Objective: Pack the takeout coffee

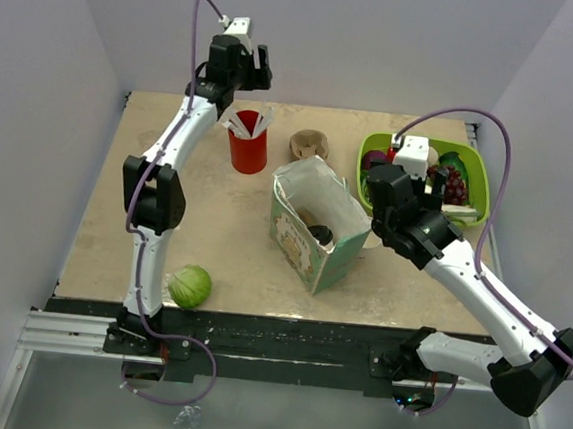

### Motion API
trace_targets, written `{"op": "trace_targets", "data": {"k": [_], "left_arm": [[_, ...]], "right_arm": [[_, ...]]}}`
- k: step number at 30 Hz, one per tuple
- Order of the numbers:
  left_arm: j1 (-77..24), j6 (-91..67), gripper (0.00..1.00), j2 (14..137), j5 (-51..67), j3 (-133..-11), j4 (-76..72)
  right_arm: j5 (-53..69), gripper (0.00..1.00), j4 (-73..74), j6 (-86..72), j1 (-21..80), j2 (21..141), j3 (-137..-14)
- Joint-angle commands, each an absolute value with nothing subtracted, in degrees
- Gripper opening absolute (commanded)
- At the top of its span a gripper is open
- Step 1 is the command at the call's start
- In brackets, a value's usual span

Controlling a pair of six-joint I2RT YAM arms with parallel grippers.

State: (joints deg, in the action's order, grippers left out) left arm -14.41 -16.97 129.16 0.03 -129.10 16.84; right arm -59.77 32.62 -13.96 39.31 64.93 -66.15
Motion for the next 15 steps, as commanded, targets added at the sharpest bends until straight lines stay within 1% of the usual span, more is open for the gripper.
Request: {"op": "trace_targets", "data": {"k": [1,5,9,10,15], "left_arm": [[-14.5,-16.4,0.8,130.2,2.7,-128.4,12.0],[-14.5,-16.3,0.77,130.1,6.8,-126.5,11.8],[-14.6,-15.0,0.74,130.1,7.3,-125.5,11.5],[-14.6,-14.7,0.7,130.2,7.3,-125.4,11.8],[-14.6,-13.6,0.64,130.6,8.6,-124.3,11.7]], "right_arm": [[-62.9,0.96,32.4,-12.0,39.1,65.6,-68.7],[-63.5,0.96,30.9,-10.9,39.2,66.0,-68.1],[-63.2,0.97,29.4,-9.1,39.1,66.6,-67.4],[-63.1,0.97,29.4,-9.0,39.0,66.9,-67.4],[-63.3,0.97,30.5,-9.2,39.1,67.2,-67.9]]}}
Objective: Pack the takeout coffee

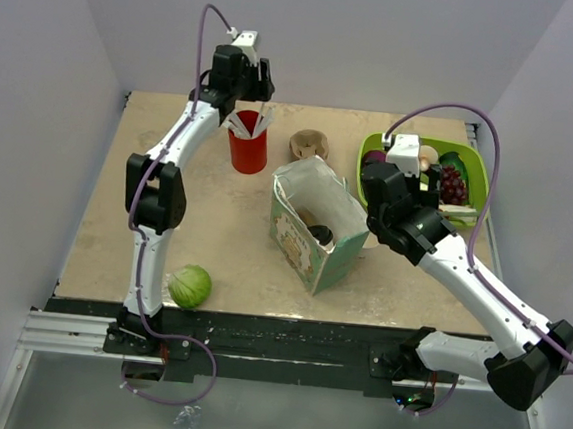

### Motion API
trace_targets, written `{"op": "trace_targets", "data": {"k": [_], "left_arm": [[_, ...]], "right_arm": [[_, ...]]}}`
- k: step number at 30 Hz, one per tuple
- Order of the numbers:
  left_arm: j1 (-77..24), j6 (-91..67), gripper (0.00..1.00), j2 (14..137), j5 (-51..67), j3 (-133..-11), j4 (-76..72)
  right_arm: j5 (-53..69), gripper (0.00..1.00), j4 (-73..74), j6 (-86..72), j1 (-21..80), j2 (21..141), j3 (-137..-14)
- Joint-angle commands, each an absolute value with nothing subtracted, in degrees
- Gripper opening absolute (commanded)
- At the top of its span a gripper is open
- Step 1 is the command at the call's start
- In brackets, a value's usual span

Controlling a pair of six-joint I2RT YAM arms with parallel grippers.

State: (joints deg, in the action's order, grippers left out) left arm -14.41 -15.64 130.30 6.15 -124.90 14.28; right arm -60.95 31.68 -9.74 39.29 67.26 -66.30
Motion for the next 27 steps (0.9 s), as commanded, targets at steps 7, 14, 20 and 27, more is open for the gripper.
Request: {"op": "trace_targets", "data": {"k": [7,14,20,27], "left_arm": [[-14.6,-13.7,0.42,131.0,10.3,-124.1,12.4],[-14.6,-14.0,0.0,127.9,9.5,-122.1,10.4],[-14.6,-12.7,0.0,122.3,7.7,-119.2,8.9],[-14.7,-13.4,0.0,106.5,4.1,-109.2,1.1]], "right_arm": [[-63.5,0.97,31.5,-9.8,39.0,66.4,-68.0],[-63.5,0.96,32.6,-11.0,39.1,65.1,-67.7],[-63.2,0.96,33.0,-12.2,39.0,63.2,-67.1],[-63.5,0.96,32.1,-12.6,39.1,60.8,-66.3]]}}
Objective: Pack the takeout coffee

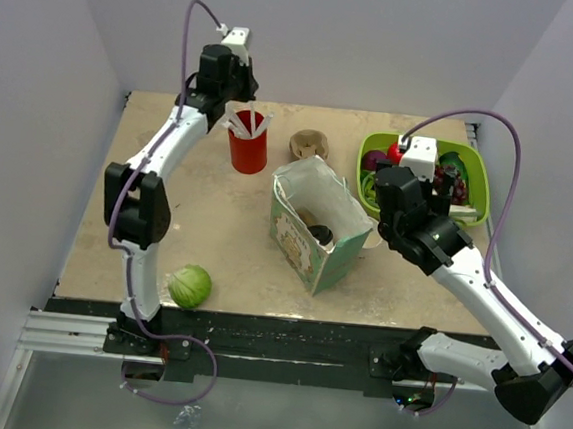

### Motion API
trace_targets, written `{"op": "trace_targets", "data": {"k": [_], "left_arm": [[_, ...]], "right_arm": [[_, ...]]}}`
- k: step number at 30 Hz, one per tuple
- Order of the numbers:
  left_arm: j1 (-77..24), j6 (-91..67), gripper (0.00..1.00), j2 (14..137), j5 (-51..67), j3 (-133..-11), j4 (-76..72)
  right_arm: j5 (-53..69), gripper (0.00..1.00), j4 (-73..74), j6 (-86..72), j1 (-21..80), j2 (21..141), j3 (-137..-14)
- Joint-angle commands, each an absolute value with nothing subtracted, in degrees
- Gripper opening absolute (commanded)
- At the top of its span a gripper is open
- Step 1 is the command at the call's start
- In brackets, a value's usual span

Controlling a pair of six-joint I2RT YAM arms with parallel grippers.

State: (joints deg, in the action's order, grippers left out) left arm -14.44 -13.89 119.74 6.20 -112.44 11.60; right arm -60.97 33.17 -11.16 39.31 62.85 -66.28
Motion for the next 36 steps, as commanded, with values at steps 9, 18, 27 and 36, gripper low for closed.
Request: {"op": "trace_targets", "data": {"k": [9,18,27,36], "left_arm": [[-17.4,-14.8,0.0,89.9,8.8,-106.1,-4.9],[-30.1,-14.3,0.0,79.5,23.1,-100.3,-7.4],[-35.2,-16.5,0.0,81.9,23.6,-98.3,-10.4],[-37.4,-19.1,0.0,85.8,21.7,-96.2,-11.2]], "right_arm": [[-64.2,0.96,29.9,-12.3,39.1,58.3,-64.7],[-64.1,0.96,28.5,-12.0,39.2,56.3,-63.0],[-62.8,0.96,28.6,-12.5,39.1,55.5,-62.5],[-61.8,0.96,28.0,-12.5,39.1,55.9,-61.7]]}}
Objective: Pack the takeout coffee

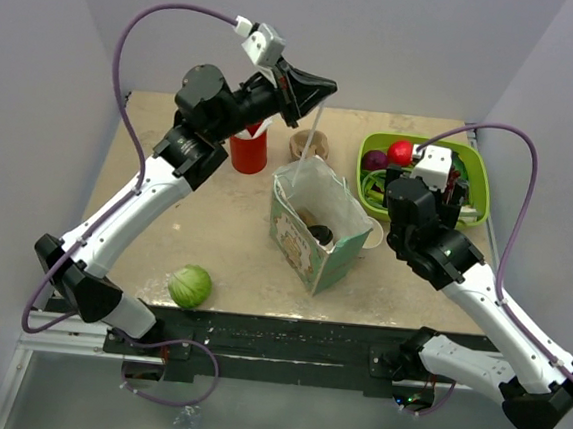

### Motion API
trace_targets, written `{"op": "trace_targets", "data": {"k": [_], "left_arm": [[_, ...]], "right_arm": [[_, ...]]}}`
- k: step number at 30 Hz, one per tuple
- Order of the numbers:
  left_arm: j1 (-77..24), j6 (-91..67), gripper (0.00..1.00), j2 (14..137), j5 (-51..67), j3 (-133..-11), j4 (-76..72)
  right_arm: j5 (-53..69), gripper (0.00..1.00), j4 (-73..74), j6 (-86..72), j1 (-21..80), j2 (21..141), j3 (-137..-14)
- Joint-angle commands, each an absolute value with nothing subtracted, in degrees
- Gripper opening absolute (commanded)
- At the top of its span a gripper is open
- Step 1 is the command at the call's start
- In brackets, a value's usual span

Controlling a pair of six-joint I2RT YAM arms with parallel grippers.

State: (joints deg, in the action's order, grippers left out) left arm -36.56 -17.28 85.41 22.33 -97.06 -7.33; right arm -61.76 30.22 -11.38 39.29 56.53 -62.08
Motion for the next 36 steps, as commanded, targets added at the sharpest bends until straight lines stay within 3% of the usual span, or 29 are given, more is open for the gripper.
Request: {"op": "trace_targets", "data": {"k": [1,15,16,18,19,21,22,23,26,31,33,36], "left_arm": [[-37.6,-19.2,0.0,85.9,21.6,-95.7,-11.9],[-39.8,-19.7,0.0,84.9,10.9,-80.7,-19.7],[-39.8,-19.3,0.03,85.3,10.9,-80.9,-18.9],[-39.9,-19.2,0.19,85.0,10.8,-80.2,-18.4],[-40.0,-18.9,0.43,84.2,11.0,-78.9,-18.5],[-40.0,-17.3,0.74,83.2,11.1,-78.4,-18.2],[-40.0,-17.1,0.95,82.3,10.6,-78.7,-17.5],[-40.0,-16.5,1.0,81.9,10.0,-79.0,-15.9],[-40.0,-15.2,1.0,80.5,7.4,-81.5,-11.0],[-38.2,-18.9,1.0,81.5,-11.0,-92.6,9.4],[-28.7,-25.7,1.0,82.8,-1.4,-94.0,19.6],[-14.3,-31.8,1.0,82.6,5.8,-87.2,21.5]], "right_arm": [[-61.8,0.96,28.0,-12.5,39.1,56.0,-61.7],[-60.2,0.96,27.8,-12.7,39.1,55.8,-61.4],[-60.4,0.96,27.8,-12.7,39.2,55.7,-61.4],[-60.3,0.97,27.8,-12.7,39.1,55.6,-61.3],[-60.3,0.97,27.8,-12.7,39.1,55.6,-61.3],[-61.1,0.98,27.9,-13.1,39.1,55.6,-61.3],[-61.3,0.98,28.1,-14.1,39.1,55.5,-61.5],[-61.1,0.98,28.0,-14.1,39.1,55.2,-61.6],[-61.0,0.98,27.4,-15.5,39.0,54.1,-61.9],[-62.5,0.98,31.5,-24.0,38.8,52.5,-64.1],[-62.9,0.98,31.4,-25.7,37.3,51.3,-63.8],[-63.9,0.98,30.9,-25.8,36.0,50.4,-63.5]]}}
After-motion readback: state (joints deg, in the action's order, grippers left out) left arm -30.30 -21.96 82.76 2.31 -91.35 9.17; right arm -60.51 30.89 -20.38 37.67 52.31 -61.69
